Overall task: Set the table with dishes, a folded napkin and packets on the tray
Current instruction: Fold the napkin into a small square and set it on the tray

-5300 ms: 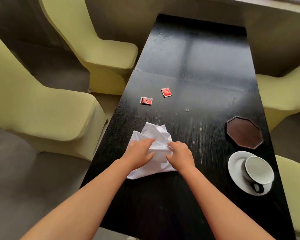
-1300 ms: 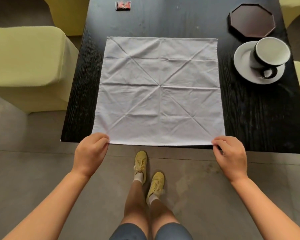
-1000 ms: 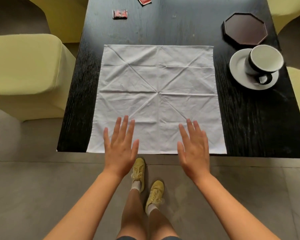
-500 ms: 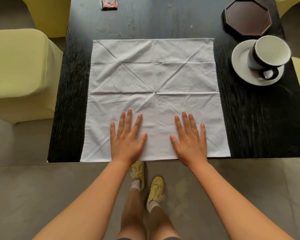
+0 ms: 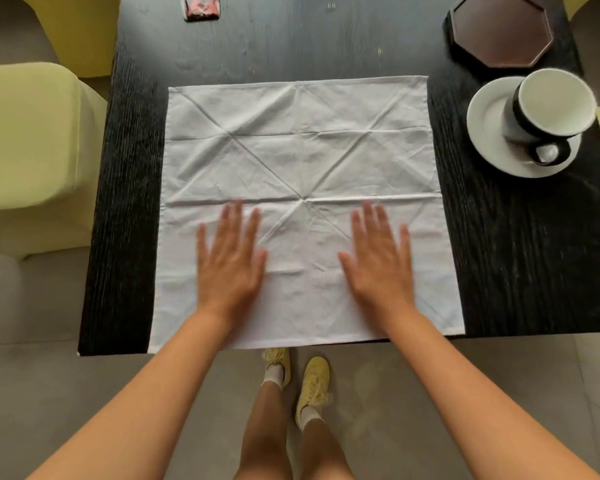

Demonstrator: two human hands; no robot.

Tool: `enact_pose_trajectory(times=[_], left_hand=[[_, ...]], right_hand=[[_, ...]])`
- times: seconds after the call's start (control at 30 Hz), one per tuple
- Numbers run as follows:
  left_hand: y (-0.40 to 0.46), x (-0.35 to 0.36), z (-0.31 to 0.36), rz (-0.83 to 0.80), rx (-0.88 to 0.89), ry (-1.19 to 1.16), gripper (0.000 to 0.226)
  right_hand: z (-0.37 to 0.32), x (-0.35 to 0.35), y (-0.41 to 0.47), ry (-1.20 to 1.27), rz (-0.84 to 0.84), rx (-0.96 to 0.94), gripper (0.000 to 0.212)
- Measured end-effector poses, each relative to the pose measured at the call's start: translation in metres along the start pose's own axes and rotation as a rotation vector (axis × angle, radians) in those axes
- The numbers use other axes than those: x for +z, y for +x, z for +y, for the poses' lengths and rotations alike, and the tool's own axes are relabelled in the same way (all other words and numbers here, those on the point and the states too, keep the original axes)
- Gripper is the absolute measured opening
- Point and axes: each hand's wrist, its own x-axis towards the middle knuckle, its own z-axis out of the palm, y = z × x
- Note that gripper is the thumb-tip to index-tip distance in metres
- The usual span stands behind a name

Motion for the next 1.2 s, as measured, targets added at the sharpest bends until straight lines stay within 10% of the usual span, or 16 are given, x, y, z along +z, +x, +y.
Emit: enact_pose_trajectory(times=[0.57, 0.77, 0.97, 1.2], left_hand=[[0.089, -0.001, -0.06, -0.052, -0.081, 0.014, 0.071], [0.118, 0.003, -0.035, 0.119, -0.606, -0.132, 0.063], [0.142, 0.019, 0.031, -0.044, 0.116, 0.007, 0.057], [0.201, 0.009, -0.001, -0.069, 0.136, 0.075, 0.067]], right_hand=[[0.066, -0.008, 0.11, -0.028, 0.055, 0.163, 0.062], [0.042, -0.011, 0.125, 0.012, 0.153, 0.495, 0.067], [-0.023, 0.002, 0.145, 0.031, 0.024, -0.144, 0.059], [-0.003, -0.007, 0.211, -0.021, -0.003, -0.106, 0.059]])
